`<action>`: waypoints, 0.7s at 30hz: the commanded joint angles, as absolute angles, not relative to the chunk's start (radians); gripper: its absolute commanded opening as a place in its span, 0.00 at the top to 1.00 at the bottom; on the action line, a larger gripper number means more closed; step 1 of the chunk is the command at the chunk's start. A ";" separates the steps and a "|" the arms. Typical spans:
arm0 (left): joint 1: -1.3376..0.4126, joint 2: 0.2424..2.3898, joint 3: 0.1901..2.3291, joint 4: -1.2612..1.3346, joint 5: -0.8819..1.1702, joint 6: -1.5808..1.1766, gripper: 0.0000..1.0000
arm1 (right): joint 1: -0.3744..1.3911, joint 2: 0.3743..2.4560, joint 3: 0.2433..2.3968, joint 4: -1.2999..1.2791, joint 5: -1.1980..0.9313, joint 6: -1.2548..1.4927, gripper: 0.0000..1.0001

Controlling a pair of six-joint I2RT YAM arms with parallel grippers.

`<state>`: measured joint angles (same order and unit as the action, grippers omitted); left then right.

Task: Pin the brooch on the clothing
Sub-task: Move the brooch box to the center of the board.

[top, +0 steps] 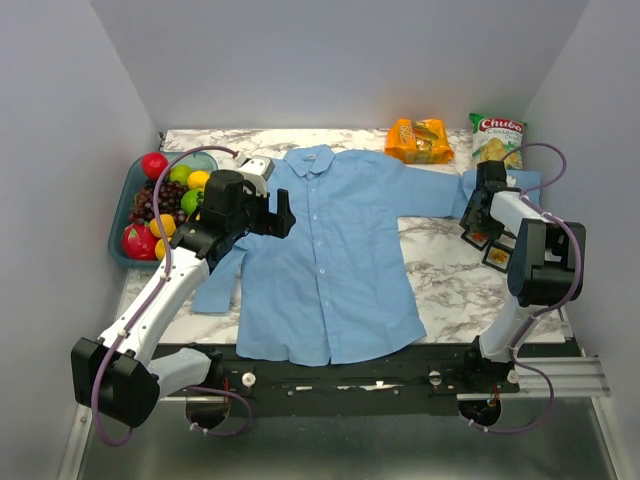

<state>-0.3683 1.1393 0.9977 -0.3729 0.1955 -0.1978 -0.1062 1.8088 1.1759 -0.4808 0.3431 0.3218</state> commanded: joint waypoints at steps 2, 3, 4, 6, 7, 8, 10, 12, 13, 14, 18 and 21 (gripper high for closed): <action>-0.365 1.120 0.985 -0.373 0.221 -0.189 0.01 | -0.112 1.821 1.173 -0.474 0.376 0.330 0.34; -0.367 1.120 0.985 -0.373 0.221 -0.189 0.01 | -0.112 1.822 1.175 -0.476 0.379 0.331 0.34; -0.367 1.120 0.982 -0.373 0.222 -0.189 0.01 | -0.113 1.825 1.181 -0.488 0.379 0.333 0.34; -0.365 1.123 0.983 -0.373 0.222 -0.189 0.01 | -0.112 1.828 1.186 -0.498 0.379 0.334 0.35; -0.365 1.123 0.985 -0.373 0.224 -0.190 0.01 | -0.112 1.829 1.187 -0.499 0.377 0.336 0.35; -0.367 1.121 0.983 -0.371 0.224 -0.189 0.01 | -0.112 1.830 1.189 -0.502 0.379 0.337 0.36; -0.365 1.120 0.982 -0.371 0.227 -0.192 0.01 | -0.112 1.836 1.196 -0.511 0.379 0.341 0.37; -0.367 1.120 0.980 -0.368 0.227 -0.192 0.01 | -0.112 1.841 1.203 -0.526 0.377 0.341 0.38; -0.367 1.120 0.982 -0.370 0.226 -0.190 0.01 | -0.112 1.845 1.207 -0.538 0.385 0.342 0.39; -0.367 1.118 0.980 -0.370 0.230 -0.192 0.01 | -0.112 1.845 1.207 -0.540 0.384 0.344 0.40; -0.367 1.109 0.980 -0.365 0.230 -0.192 0.01 | -0.112 1.851 1.213 -0.541 0.382 0.356 0.40; -0.367 1.103 0.980 -0.367 0.230 -0.192 0.01 | -0.110 1.855 1.207 -0.534 0.357 0.359 0.43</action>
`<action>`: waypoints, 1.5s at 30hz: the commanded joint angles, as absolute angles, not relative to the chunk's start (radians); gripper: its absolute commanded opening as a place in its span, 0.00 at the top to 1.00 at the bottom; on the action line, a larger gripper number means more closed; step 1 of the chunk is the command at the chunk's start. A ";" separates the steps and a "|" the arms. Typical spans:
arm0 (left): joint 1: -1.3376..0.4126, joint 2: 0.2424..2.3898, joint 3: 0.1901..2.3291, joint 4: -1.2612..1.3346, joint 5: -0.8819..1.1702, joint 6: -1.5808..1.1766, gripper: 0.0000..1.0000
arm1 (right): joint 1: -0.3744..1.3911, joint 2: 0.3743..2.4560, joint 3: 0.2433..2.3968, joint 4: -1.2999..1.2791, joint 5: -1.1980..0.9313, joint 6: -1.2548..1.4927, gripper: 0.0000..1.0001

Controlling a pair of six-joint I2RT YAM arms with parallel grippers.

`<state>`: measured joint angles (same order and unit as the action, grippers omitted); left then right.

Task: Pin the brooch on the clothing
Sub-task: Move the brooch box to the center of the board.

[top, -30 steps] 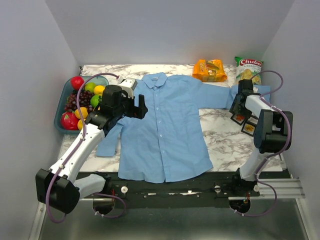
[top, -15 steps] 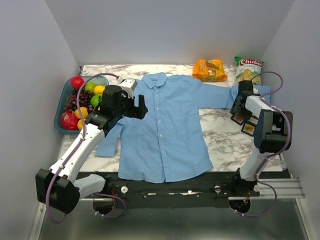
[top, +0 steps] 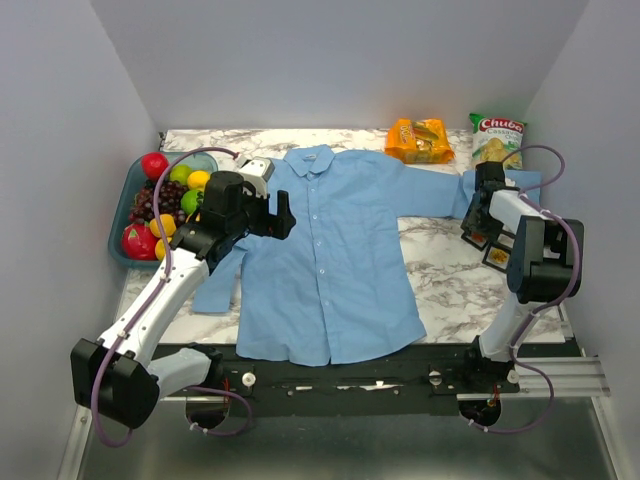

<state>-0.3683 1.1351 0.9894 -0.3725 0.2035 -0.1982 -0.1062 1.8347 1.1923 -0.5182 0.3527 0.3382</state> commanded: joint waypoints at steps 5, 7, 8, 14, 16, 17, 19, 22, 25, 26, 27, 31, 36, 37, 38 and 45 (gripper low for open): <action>-0.367 1.097 0.979 -0.368 0.218 -0.189 0.01 | -0.112 1.853 1.204 -0.531 0.357 0.361 0.50; -0.365 1.095 0.979 -0.368 0.218 -0.187 0.01 | -0.110 1.855 1.206 -0.529 0.354 0.356 0.51; -0.367 1.095 0.979 -0.367 0.219 -0.187 0.01 | -0.110 1.855 1.207 -0.531 0.354 0.353 0.54; -0.365 1.091 0.977 -0.370 0.207 -0.184 0.01 | -0.110 1.851 1.200 -0.519 0.353 0.348 0.69; -0.367 1.089 0.977 -0.368 0.207 -0.186 0.01 | -0.110 1.852 1.201 -0.517 0.350 0.336 0.73; -0.367 1.091 0.977 -0.370 0.209 -0.184 0.01 | -0.110 1.853 1.203 -0.517 0.345 0.331 0.75; -0.367 1.092 0.977 -0.367 0.210 -0.184 0.01 | -0.110 1.848 1.203 -0.523 0.327 0.319 0.77; -0.367 1.092 0.977 -0.367 0.212 -0.184 0.01 | -0.110 1.803 1.180 -0.515 0.319 0.314 0.77; -0.367 1.092 0.977 -0.367 0.218 -0.187 0.01 | -0.110 1.764 1.175 -0.517 0.336 0.305 0.77; -0.367 1.092 0.977 -0.367 0.219 -0.187 0.01 | -0.110 1.760 1.177 -0.520 0.347 0.304 0.77; -0.367 1.091 0.977 -0.365 0.218 -0.187 0.01 | -0.110 1.766 1.180 -0.525 0.354 0.304 0.77; -0.367 1.085 0.977 -0.365 0.219 -0.187 0.01 | -0.106 1.799 1.193 -0.538 0.331 0.307 0.74; -0.367 1.080 0.976 -0.367 0.225 -0.187 0.01 | -0.074 1.844 1.216 -0.548 0.339 0.314 0.72; -0.365 1.078 0.976 -0.367 0.225 -0.187 0.01 | -0.063 1.851 1.224 -0.554 0.353 0.318 0.72; -0.367 1.078 0.976 -0.367 0.224 -0.187 0.01 | -0.057 1.865 1.230 -0.564 0.357 0.319 0.72; -0.367 1.071 0.976 -0.365 0.222 -0.187 0.01 | -0.009 1.898 1.250 -0.584 0.367 0.324 0.71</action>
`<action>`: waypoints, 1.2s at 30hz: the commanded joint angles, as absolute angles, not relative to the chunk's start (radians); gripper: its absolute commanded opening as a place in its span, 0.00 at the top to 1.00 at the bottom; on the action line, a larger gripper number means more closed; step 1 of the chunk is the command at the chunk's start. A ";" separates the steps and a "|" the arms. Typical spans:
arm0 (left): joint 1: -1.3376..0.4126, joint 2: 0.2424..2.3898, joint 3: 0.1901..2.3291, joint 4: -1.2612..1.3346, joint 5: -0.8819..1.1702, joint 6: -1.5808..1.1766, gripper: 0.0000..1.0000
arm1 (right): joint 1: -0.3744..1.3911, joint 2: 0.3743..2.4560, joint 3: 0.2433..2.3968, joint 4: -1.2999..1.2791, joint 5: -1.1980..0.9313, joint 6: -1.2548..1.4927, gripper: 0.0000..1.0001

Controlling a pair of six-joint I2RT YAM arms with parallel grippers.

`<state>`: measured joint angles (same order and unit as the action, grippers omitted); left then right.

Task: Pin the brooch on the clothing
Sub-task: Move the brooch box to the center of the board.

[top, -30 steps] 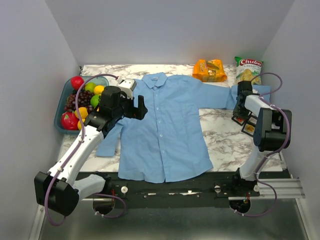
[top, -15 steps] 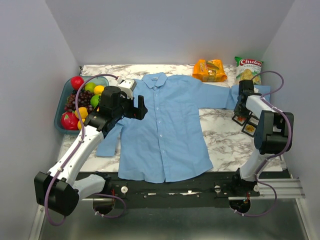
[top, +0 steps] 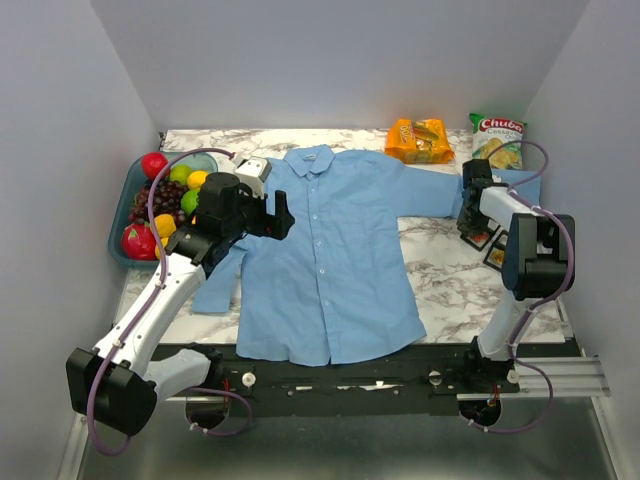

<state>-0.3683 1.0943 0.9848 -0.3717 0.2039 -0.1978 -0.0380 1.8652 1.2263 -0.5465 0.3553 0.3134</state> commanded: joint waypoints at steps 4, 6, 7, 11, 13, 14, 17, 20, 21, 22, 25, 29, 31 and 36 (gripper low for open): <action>-0.367 1.066 0.976 -0.365 0.222 -0.189 0.01 | 0.027 1.893 1.252 -0.595 0.335 0.325 0.71; -0.367 1.065 0.976 -0.367 0.222 -0.187 0.01 | 0.040 1.885 1.249 -0.604 0.315 0.328 0.71; -0.367 1.063 0.976 -0.365 0.219 -0.187 0.01 | 0.055 1.875 1.246 -0.604 0.290 0.334 0.71; -0.367 1.065 0.976 -0.367 0.222 -0.187 0.01 | 0.104 1.845 1.229 -0.614 0.250 0.344 0.71; -0.367 1.063 0.976 -0.365 0.221 -0.187 0.01 | 0.126 1.835 1.223 -0.618 0.192 0.351 0.72; -0.367 1.063 0.974 -0.367 0.221 -0.187 0.01 | 0.133 1.821 1.218 -0.618 0.178 0.354 0.72; -0.367 1.062 0.976 -0.367 0.219 -0.187 0.01 | 0.149 1.789 1.203 -0.608 0.138 0.374 0.72; -0.367 1.062 0.974 -0.367 0.218 -0.189 0.01 | 0.147 1.735 1.207 -0.612 0.149 0.379 0.69; -0.365 1.063 0.974 -0.365 0.221 -0.187 0.01 | 0.149 1.712 1.210 -0.615 0.161 0.379 0.68; -0.365 1.063 0.974 -0.367 0.221 -0.187 0.01 | 0.147 1.703 1.215 -0.620 0.175 0.376 0.66; -0.367 1.060 0.976 -0.368 0.219 -0.187 0.01 | 0.147 1.687 1.227 -0.632 0.228 0.357 0.57; -0.365 1.057 0.974 -0.368 0.216 -0.186 0.01 | 0.132 1.718 1.226 -0.635 0.298 0.341 0.49; -0.367 1.055 0.974 -0.367 0.215 -0.184 0.01 | 0.123 1.732 1.215 -0.630 0.291 0.336 0.48; -0.367 1.055 0.974 -0.367 0.219 -0.184 0.01 | 0.114 1.775 1.201 -0.604 0.282 0.333 0.41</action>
<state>-0.3683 1.0786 0.9848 -0.3717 0.2035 -0.1978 0.1280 1.7321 1.2160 -0.6044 0.2543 0.3424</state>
